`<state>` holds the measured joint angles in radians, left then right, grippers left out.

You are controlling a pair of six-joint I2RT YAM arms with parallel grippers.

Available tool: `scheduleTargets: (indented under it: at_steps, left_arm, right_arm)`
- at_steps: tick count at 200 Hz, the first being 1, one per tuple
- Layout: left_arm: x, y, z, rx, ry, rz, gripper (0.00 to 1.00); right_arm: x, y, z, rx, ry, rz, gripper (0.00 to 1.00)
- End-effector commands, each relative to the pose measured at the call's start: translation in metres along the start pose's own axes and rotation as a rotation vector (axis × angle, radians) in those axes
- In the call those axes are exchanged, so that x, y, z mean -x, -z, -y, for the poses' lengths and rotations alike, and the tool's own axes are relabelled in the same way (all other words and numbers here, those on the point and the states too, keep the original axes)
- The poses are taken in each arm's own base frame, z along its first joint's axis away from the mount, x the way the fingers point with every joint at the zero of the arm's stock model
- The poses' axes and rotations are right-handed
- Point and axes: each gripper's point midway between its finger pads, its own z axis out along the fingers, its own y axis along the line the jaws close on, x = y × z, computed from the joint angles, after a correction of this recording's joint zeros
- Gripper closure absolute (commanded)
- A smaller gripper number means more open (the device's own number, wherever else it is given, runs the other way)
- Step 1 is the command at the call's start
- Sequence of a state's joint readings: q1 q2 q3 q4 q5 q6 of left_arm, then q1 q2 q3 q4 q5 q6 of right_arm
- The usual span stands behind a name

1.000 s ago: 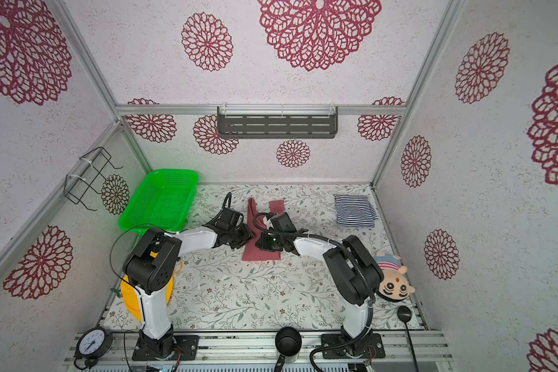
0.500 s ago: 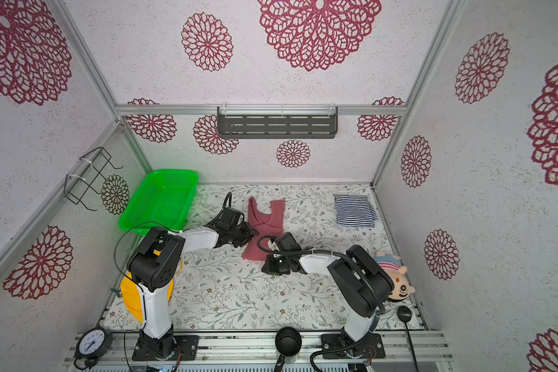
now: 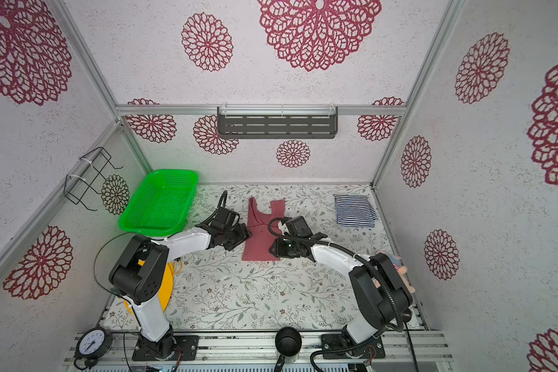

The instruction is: Fold and stack the tank tops

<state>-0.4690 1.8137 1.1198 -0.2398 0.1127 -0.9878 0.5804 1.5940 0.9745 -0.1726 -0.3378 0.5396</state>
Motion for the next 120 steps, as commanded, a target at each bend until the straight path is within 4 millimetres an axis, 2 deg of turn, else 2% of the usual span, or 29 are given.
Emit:
scheduleTargets:
  at_steps: [1, 19, 47, 69, 99, 120]
  left_arm:
    - [-0.010, 0.021, -0.016, 0.079, -0.044, -0.001, 0.20]
    - [-0.033, 0.023, -0.024, 0.079, -0.022, -0.041, 0.20]
    - [-0.065, 0.024, -0.036, 0.082, 0.010, -0.085, 0.20]
    - [-0.078, 0.020, -0.041, 0.064, 0.050, -0.097, 0.20]
    - [-0.093, 0.012, -0.047, 0.060, 0.096, -0.124, 0.20]
    - [-0.094, 0.010, -0.053, 0.060, 0.120, -0.104, 0.20]
  right_arm:
    - [-0.003, -0.006, 0.014, -0.076, 0.033, -0.023, 0.48]
    - [-0.007, -0.015, 0.020, -0.083, 0.028, -0.035, 0.44]
    - [-0.013, -0.029, 0.035, -0.111, 0.005, -0.056, 0.47]
    - [-0.015, -0.036, 0.047, -0.137, -0.015, -0.066, 0.48]
    - [-0.016, -0.040, 0.048, -0.132, -0.018, -0.070, 0.48]
    - [-0.017, -0.040, 0.049, -0.131, -0.020, -0.067, 0.48]
